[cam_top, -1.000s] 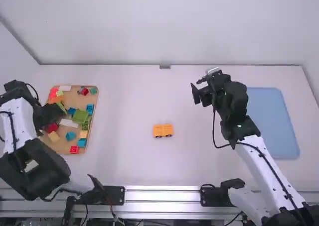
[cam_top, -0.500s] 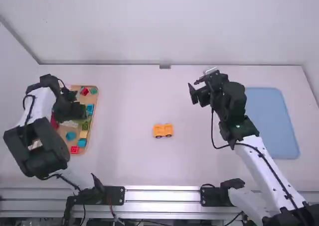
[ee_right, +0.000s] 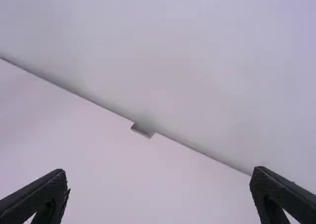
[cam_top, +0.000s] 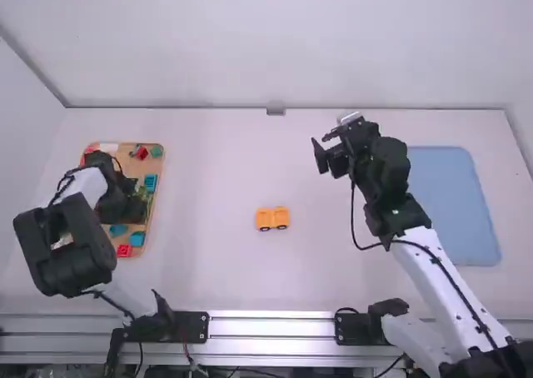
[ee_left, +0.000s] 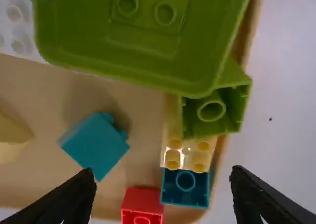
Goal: Assemble lego blocks to make yellow taxi
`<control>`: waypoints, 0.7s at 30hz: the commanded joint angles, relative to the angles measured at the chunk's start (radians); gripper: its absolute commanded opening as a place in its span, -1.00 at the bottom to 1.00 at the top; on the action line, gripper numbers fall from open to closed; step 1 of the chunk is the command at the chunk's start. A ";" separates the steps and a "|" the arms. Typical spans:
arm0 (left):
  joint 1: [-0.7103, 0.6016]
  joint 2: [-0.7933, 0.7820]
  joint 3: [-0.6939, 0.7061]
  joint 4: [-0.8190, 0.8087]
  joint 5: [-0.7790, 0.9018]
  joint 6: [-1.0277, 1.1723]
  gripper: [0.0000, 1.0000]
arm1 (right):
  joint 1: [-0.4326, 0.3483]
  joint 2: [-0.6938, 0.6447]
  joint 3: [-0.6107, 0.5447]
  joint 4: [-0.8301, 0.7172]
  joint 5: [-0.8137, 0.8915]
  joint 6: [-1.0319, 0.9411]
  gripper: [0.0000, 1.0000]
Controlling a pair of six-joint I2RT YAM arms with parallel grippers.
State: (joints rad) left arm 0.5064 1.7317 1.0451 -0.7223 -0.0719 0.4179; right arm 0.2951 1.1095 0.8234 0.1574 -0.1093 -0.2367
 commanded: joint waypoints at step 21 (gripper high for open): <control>0.037 0.010 -0.121 0.155 0.135 0.111 -0.14 | 0.007 0.003 0.040 0.022 -0.002 0.008 0.97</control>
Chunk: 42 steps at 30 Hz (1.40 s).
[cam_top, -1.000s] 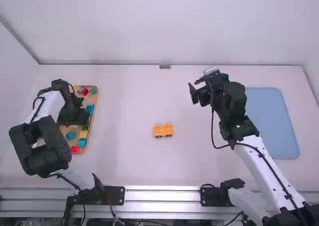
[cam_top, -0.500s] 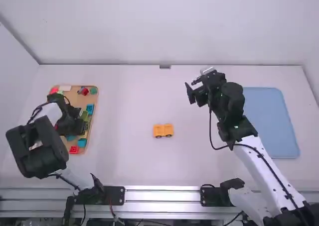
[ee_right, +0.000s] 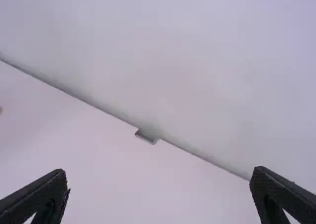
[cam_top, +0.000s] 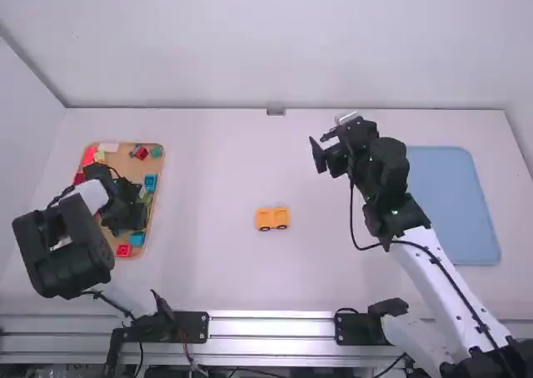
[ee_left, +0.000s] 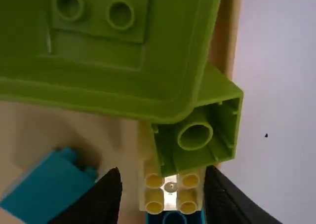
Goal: Assemble lego blocks to make yellow taxi
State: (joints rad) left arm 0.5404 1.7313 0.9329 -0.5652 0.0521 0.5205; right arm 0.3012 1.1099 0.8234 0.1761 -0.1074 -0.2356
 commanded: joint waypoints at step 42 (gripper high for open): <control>-0.121 -0.011 0.231 -0.253 0.019 -0.028 -0.92 | 0.001 0.003 0.040 -0.026 0.002 -0.001 0.97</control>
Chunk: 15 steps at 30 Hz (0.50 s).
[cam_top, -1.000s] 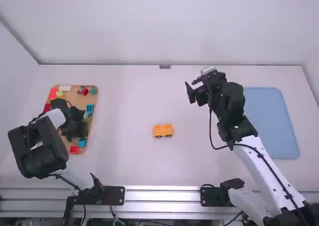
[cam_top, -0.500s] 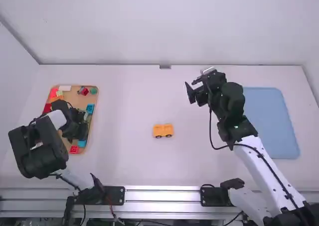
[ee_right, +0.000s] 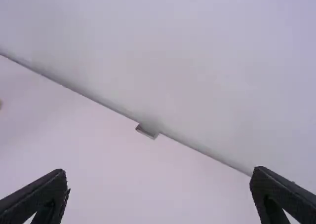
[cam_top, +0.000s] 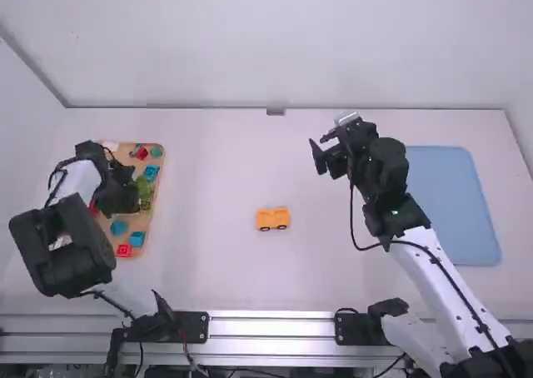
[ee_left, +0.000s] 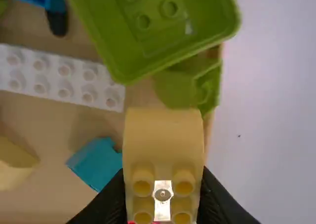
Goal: Assemble lego blocks to make yellow taxi
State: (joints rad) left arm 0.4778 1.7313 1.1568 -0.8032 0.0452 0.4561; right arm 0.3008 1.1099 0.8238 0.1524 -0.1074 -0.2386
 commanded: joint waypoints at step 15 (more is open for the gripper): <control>-0.591 -0.015 0.000 0.044 0.041 -0.157 -0.91 | -0.001 0.003 0.040 -0.017 0.003 0.002 0.97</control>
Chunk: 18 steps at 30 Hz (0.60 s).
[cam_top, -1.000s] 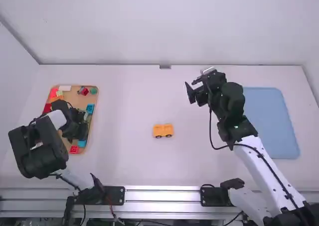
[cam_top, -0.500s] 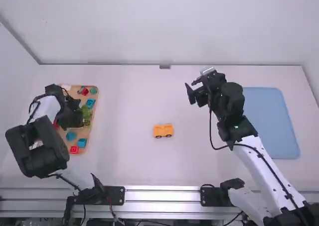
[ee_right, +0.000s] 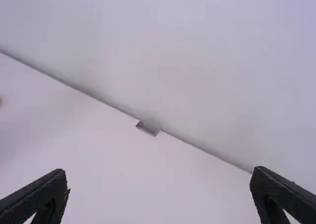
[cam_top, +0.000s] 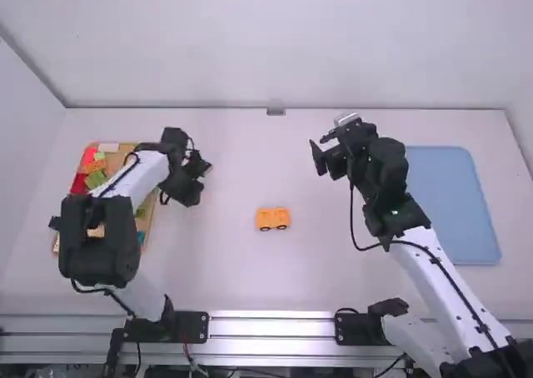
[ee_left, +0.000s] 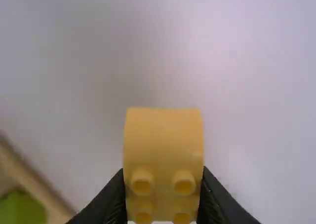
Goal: Assemble lego blocks to make yellow taxi
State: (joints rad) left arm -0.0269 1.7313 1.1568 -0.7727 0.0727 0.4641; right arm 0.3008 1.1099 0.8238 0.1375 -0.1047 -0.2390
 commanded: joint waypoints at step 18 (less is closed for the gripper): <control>-0.352 -0.015 -0.001 0.010 -0.140 -1.614 -0.95 | 0.002 0.003 0.039 -0.068 0.000 -0.077 0.97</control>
State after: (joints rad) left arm -0.3916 1.7313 1.1568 -0.7483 -0.0505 -0.7856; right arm 0.3008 1.1099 0.8234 0.0719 -0.1047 -0.3145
